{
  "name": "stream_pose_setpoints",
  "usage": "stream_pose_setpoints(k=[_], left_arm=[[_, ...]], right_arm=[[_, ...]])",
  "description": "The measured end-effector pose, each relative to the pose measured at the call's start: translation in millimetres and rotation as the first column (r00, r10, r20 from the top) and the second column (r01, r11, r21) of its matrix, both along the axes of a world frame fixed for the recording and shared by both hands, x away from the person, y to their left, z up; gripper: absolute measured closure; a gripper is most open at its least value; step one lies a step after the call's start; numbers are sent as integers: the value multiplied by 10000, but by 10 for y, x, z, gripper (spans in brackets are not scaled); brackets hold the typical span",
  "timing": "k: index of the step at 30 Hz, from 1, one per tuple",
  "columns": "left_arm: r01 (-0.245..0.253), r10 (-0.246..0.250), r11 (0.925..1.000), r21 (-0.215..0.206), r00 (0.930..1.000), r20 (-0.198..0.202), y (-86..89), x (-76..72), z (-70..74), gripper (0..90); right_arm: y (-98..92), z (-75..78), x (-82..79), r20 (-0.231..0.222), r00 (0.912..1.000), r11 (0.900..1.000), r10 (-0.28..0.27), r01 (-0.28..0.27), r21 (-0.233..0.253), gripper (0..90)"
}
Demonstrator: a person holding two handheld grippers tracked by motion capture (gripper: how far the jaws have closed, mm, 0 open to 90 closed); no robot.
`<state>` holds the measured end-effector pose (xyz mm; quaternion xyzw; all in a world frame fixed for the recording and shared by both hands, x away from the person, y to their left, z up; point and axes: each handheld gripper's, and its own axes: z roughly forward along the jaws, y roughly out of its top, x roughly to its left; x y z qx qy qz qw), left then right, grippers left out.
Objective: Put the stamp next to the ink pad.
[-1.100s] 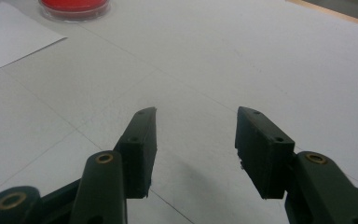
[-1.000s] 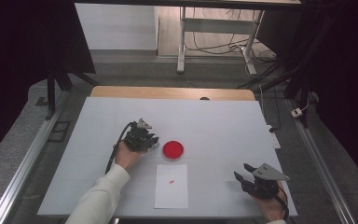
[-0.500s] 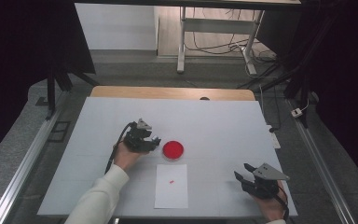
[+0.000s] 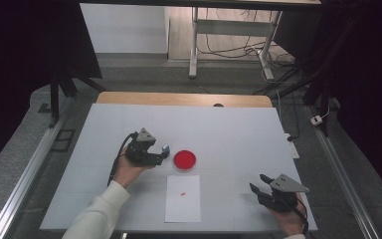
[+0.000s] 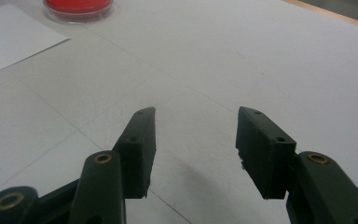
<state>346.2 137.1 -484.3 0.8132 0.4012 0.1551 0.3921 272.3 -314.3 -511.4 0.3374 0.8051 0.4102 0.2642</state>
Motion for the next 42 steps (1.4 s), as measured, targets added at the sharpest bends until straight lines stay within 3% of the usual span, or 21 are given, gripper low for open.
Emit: stream_pose_setpoints(k=[9,21,31,42], left_arm=[[280,-275,9995,-147,9991,335,146,-325,9,275],[423,-390,9981,-453,9968,704,472,-794,29,278],[594,-563,9973,-431,9959,709,622,-1097,-97,278],[644,-633,9974,-317,9975,328,695,-1246,-271,279]], right_arm=[[-4,6,0,-6,9996,9995,293,-293,106,470],[18,11,-1,44,9976,9976,691,-691,45,442],[29,33,5,138,9945,9943,1040,-1043,227,429],[-15,34,25,202,9934,9932,1127,-1132,273,422]])
